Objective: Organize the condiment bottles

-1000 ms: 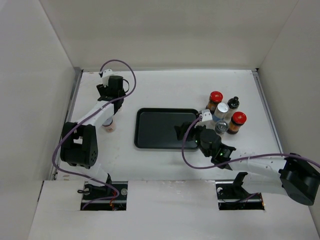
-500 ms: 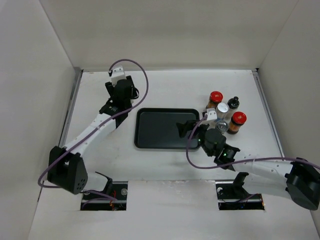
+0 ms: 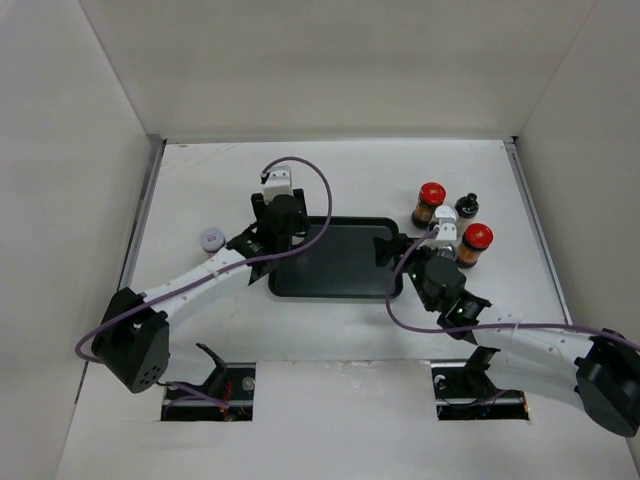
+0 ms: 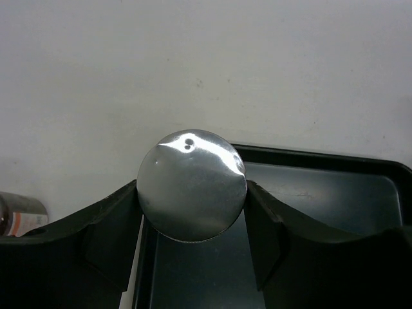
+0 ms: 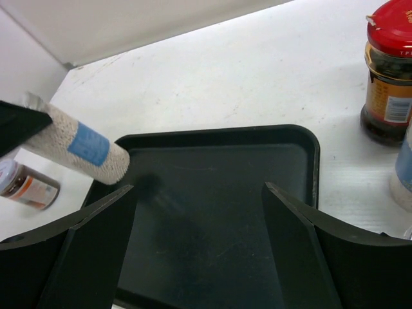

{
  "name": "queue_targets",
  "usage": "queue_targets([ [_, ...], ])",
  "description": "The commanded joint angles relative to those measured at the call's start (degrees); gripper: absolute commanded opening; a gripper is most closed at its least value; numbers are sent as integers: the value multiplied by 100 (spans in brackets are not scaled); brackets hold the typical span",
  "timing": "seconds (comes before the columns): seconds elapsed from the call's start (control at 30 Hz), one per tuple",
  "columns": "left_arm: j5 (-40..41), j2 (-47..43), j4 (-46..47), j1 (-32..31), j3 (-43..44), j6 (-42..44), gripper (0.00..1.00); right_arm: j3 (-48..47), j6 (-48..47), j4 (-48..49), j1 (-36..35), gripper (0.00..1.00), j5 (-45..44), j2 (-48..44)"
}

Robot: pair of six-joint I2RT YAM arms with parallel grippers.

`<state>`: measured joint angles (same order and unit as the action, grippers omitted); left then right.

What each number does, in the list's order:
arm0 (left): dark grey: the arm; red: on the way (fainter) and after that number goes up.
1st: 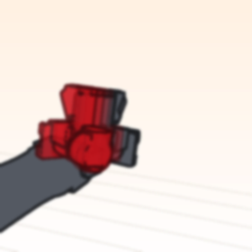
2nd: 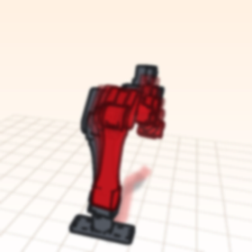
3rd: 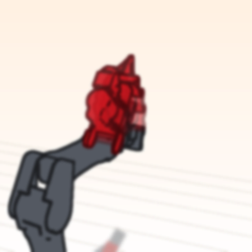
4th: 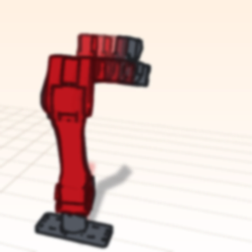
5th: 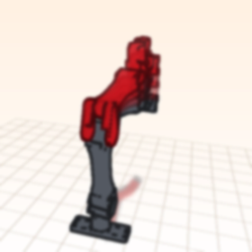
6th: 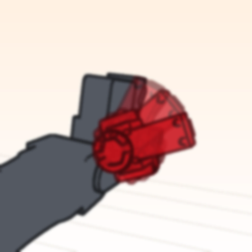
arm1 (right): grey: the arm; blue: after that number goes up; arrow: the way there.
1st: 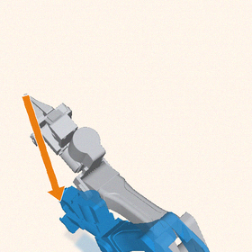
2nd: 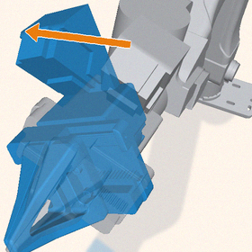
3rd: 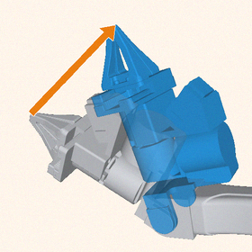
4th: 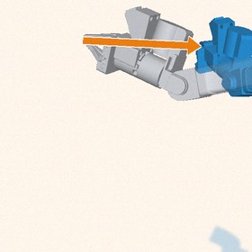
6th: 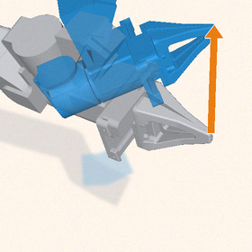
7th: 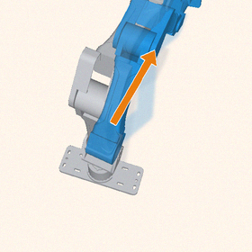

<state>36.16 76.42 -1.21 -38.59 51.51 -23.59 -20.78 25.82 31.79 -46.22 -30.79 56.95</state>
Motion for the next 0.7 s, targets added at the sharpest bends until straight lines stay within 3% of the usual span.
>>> queue_targets([
  [0.0,40,12,859,-13,-9,-137,36,-23,133,328,21,85,-68,18],
  [0.37,40,610,1132,40,-158,-5,45,3,81,328,56,85,-138,-96],
  [0.43,162,698,1150,14,-141,117,50,-14,54,284,56,75,-147,-79],
  [0.53,478,769,1246,-82,-176,337,62,-93,-16,196,21,42,-147,-52],
  [0.57,575,778,1316,-92,-202,425,66,-137,-94,126,-23,35,-156,-78],
  [0.67,655,743,1404,-127,-237,636,75,-251,-227,-67,-146,31,-217,-201],
])
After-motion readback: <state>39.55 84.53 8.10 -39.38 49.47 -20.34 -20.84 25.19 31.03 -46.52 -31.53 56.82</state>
